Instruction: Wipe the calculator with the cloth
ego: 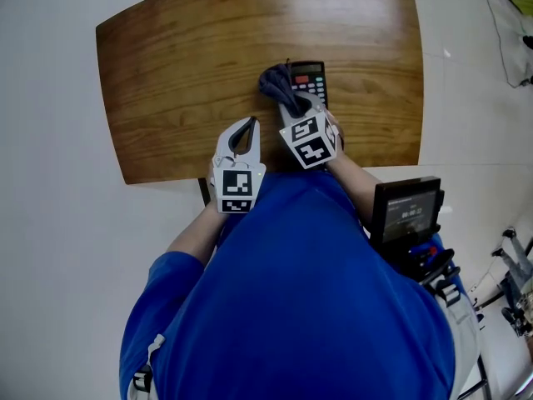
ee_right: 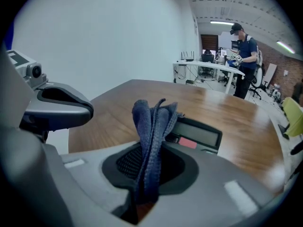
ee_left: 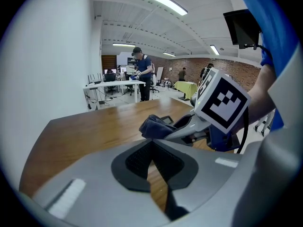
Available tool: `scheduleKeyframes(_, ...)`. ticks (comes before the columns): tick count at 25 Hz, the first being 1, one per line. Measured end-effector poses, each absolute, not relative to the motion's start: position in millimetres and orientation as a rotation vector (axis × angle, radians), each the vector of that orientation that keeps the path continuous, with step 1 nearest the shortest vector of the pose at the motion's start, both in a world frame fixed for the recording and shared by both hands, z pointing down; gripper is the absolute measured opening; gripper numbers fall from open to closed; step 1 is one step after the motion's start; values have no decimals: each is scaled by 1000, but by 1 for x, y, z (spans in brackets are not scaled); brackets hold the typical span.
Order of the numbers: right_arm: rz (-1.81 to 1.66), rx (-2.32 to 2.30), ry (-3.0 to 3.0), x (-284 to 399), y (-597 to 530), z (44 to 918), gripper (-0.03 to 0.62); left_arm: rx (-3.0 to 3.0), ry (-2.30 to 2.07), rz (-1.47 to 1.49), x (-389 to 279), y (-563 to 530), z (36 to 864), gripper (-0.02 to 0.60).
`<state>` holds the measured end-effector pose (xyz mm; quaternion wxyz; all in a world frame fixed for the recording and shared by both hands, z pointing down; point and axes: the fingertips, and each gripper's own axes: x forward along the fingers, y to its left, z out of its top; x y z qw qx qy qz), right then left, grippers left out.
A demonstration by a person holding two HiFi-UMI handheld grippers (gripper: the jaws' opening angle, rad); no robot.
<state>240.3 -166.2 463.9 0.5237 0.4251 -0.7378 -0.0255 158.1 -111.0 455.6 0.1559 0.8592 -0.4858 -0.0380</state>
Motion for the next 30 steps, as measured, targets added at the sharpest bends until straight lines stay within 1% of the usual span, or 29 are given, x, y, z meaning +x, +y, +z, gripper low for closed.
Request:
scheduleKeyframes(5,-61,1036,-1768,246,-171,465,72,2470,-1388,-85,160,-108,461,6)
scheduleKeyframes(25,-32,1279,-1664,332,-195,430,72,2506,-1337,-128,179,-123,461,7)
scheduleKeyframes(30,-22,1276,-1661,328,-194,431,72,2494,-1333,-118,176,-121,463,7)
